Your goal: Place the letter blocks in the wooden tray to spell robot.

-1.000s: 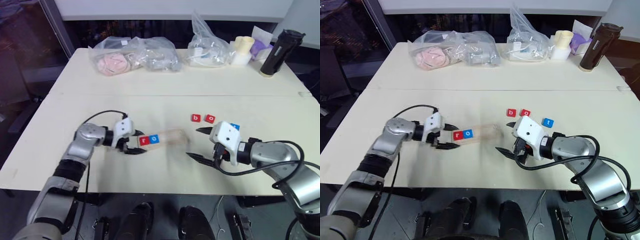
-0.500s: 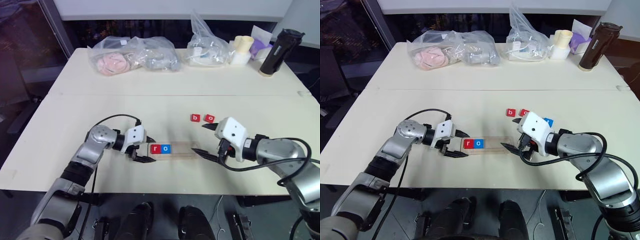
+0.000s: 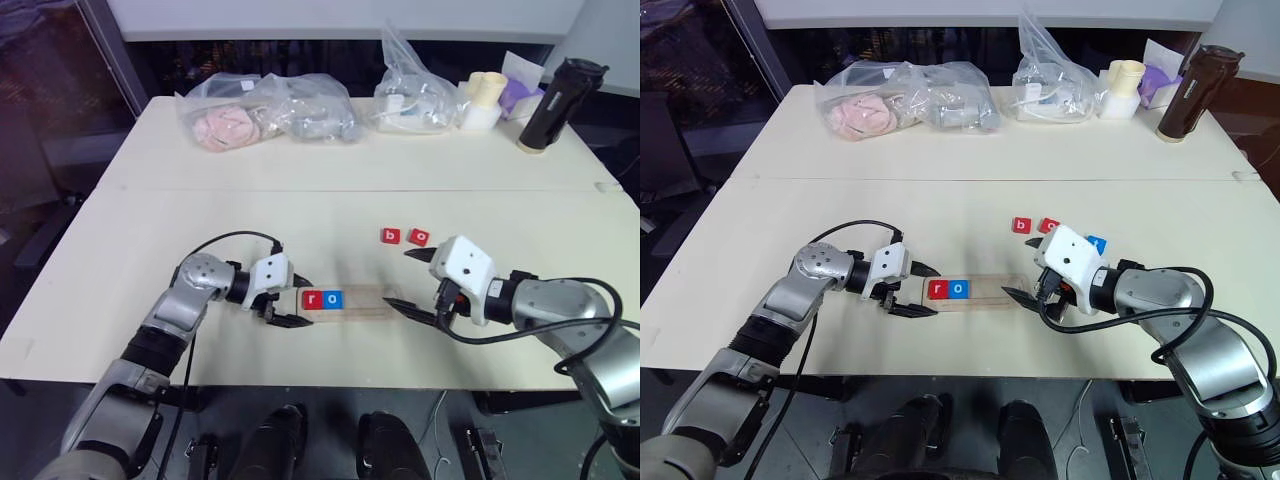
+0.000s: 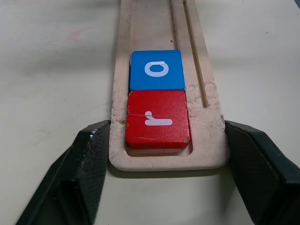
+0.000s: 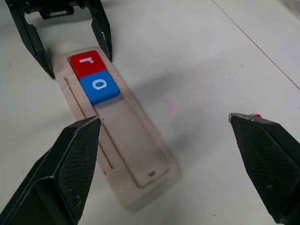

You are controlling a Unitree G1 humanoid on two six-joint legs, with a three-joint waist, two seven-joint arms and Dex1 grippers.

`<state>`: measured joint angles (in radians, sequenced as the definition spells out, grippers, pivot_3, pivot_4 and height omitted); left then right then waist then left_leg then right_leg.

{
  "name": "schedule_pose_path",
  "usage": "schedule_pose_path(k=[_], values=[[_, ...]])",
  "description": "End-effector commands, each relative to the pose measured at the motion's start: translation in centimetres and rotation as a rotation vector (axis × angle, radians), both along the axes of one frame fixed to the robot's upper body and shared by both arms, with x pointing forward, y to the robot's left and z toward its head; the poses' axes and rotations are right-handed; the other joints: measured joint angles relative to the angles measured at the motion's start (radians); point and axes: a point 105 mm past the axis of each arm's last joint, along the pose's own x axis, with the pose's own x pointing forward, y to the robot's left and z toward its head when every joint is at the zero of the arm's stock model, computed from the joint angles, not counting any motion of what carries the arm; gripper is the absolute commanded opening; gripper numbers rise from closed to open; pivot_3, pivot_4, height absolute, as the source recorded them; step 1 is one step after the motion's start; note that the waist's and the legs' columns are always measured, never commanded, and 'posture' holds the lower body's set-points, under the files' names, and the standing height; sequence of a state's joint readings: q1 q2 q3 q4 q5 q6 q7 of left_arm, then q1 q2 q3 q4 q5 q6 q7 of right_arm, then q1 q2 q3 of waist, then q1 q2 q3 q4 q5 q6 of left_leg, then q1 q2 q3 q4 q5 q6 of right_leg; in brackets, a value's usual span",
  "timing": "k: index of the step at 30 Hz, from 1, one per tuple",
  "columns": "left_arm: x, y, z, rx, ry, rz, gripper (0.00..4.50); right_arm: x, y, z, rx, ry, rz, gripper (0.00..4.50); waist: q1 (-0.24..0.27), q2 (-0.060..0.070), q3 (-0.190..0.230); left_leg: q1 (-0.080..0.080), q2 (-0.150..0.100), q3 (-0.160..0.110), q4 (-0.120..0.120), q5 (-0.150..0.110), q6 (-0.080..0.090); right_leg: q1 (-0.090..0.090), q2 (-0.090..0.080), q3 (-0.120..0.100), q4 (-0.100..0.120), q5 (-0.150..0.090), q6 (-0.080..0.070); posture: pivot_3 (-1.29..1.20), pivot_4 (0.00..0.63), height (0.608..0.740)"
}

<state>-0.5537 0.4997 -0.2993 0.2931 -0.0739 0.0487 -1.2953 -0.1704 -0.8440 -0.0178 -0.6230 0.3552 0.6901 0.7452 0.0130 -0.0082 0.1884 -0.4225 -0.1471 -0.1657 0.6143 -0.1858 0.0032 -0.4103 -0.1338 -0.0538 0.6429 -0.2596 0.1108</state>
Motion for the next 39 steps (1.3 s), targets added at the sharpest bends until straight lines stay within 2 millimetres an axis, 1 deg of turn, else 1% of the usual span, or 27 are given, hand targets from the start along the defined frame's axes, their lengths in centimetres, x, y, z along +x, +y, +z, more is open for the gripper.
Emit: schedule_pose_path(k=[1, 4, 7, 10, 14, 16, 20, 22, 24, 25, 27, 28, 30, 34, 37, 39], values=[[-0.3, 0.3, -1.0, 0.042, 0.001, -0.003, 4.47, -0.2, 0.3, 1.1, 0.001, -0.053, 0.014, 4.50, 0.000, 0.000, 0.000, 0.000, 0.000, 0.000, 0.000, 0.000, 0.000, 0.000, 0.000, 0.000, 0.000, 0.000, 0.000, 0.00, 0.150, 0.738], [-0.1, 1.2, -1.1, 0.067, -0.003, 0.007, 4.47, -0.1, 0.3, 1.1, 0.002, -0.054, 0.015, 4.50, 0.000, 0.000, 0.000, 0.000, 0.000, 0.000, 0.000, 0.000, 0.000, 0.000, 0.000, 0.000, 0.000, 0.000, 0.000, 0.00, 0.150, 0.738], [0.1, 2.5, -0.8, 0.091, -0.009, 0.026, 4.47, -0.1, 0.3, 1.2, 0.002, -0.054, 0.017, 4.50, -0.005, 0.000, 0.000, 0.001, 0.000, 0.000, 0.000, 0.000, 0.000, 0.000, 0.000, 0.000, 0.000, 0.000, 0.000, 0.00, 0.150, 0.738], [0.2, 4.3, -0.2, 0.116, -0.011, 0.050, 4.47, 0.0, 0.3, 1.2, 0.001, -0.054, 0.018, 4.50, -0.011, 0.000, 0.000, 0.002, 0.002, 0.000, 0.000, 0.000, 0.000, 0.000, 0.001, 0.000, 0.001, 0.000, 0.000, 0.00, 0.150, 0.738], [-0.4, 7.0, 0.4, 0.157, 0.002, 0.072, 4.47, 0.1, 0.3, 1.2, 0.001, -0.054, 0.024, 4.50, -0.026, 0.000, 0.000, 0.003, 0.002, 0.000, -0.001, 0.000, 0.000, 0.000, 0.002, 0.000, 0.002, 0.000, 0.000, 0.00, 0.150, 0.738], [-0.8, 7.8, 1.1, 0.145, 0.017, 0.079, 4.47, 0.2, 0.3, 1.2, 0.001, -0.055, 0.028, 4.50, -0.027, 0.001, 0.000, 0.003, 0.003, 0.000, -0.001, 0.000, 0.000, -0.001, 0.001, 0.000, 0.002, 0.000, 0.000, 0.00, 0.150, 0.738], [-1.1, 8.5, 3.5, 0.035, 0.024, 0.124, 4.47, 0.6, 0.3, 1.4, 0.002, -0.069, 0.031, 4.50, -0.023, 0.001, 0.000, 0.001, 0.002, 0.000, -0.001, 0.000, 0.000, -0.001, 0.001, 0.001, 0.002, 0.000, -0.001, 0.00, 0.150, 0.738], [-1.2, 8.4, 5.0, -0.037, 0.018, 0.149, 4.47, 1.1, 0.2, 1.7, 0.016, -0.087, 0.015, 4.50, -0.020, 0.001, 0.001, 0.000, 0.002, 0.000, -0.001, 0.000, 0.000, -0.002, 0.001, 0.001, 0.002, 0.000, -0.001, 0.00, 0.150, 0.738], [-1.0, 7.9, 8.2, -0.197, -0.012, 0.205, 4.47, 2.8, 0.0, 2.3, 0.050, -0.131, -0.065, 4.50, -0.020, 0.000, 0.001, -0.001, 0.002, 0.000, -0.001, 0.000, 0.000, -0.003, 0.001, 0.001, 0.002, 0.000, -0.001, 0.00, 0.150, 0.738], [-1.0, 7.7, 9.4, -0.261, -0.023, 0.229, 4.47, 3.6, 0.0, 2.5, 0.063, -0.145, -0.105, 4.50, -0.022, 0.000, 0.001, -0.002, 0.002, 0.000, -0.001, 0.000, 0.000, -0.004, 0.001, 0.001, 0.002, 0.000, -0.001, 0.00, 0.150, 0.738], [-1.1, 7.3, 10.8, -0.337, -0.039, 0.260, 4.47, 4.6, -0.4, 2.4, 0.064, -0.155, -0.168, 4.50, -0.023, 0.000, 0.001, -0.002, 0.002, 0.000, -0.001, 0.000, -0.001, -0.005, 0.001, 0.002, 0.002, 0.000, -0.001, 0.00, 0.150, 0.738], [-1.4, 7.2, 11.4, -0.368, -0.045, 0.265, 4.47, 5.6, -0.5, 2.0, 0.061, -0.150, -0.226, 4.50, -0.023, 0.000, 0.001, -0.002, 0.002, 0.000, -0.001, 0.000, -0.001, -0.005, 0.001, 0.002, 0.002, 0.000, -0.001, 0.00, 0.150, 0.738], [-2.1, 6.8, 11.9, -0.392, -0.055, 0.272, 4.47, 6.9, -0.5, 1.5, 0.073, -0.130, -0.314, 4.50, -0.028, 0.000, 0.001, -0.002, 0.002, 0.001, -0.002, 0.000, -0.001, -0.006, 0.001, 0.003, 0.003, 0.000, -0.002, 0.00, 0.150, 0.738], [-3.1, 6.0, 12.0, -0.393, -0.064, 0.267, 4.47, 8.9, 0.3, 1.0, 0.175, -0.062, -0.522, 4.50, -0.029, 0.000, 0.001, -0.003, 0.002, 0.005, -0.004, 0.001, -0.002, -0.012, 0.002, 0.008, 0.007, 0.001, -0.003, 0.00, 0.150, 0.738], [-3.4, 5.5, 12.0, -0.413, -0.051, 0.266, 4.47, 10.0, 0.8, 0.8, 0.246, -0.020, -0.650, 4.50, -0.025, 0.000, 0.001, -0.003, 0.002, 0.005, -0.003, 0.002, -0.003, -0.013, 0.003, 0.010, 0.008, 0.003, -0.004, 0.00, 0.150, 0.738], [-3.3, 5.3, 11.8, -0.417, -0.049, 0.269, 4.47, 10.4, 1.3, 0.7, 0.279, 0.018, -0.686, 4.50, -0.021, 0.001, 0.001, -0.003, 0.002, 0.005, -0.003, 0.003, -0.004, -0.013, 0.005, 0.011, 0.008, 0.003, -0.005, 0.00, 0.150, 0.738]])
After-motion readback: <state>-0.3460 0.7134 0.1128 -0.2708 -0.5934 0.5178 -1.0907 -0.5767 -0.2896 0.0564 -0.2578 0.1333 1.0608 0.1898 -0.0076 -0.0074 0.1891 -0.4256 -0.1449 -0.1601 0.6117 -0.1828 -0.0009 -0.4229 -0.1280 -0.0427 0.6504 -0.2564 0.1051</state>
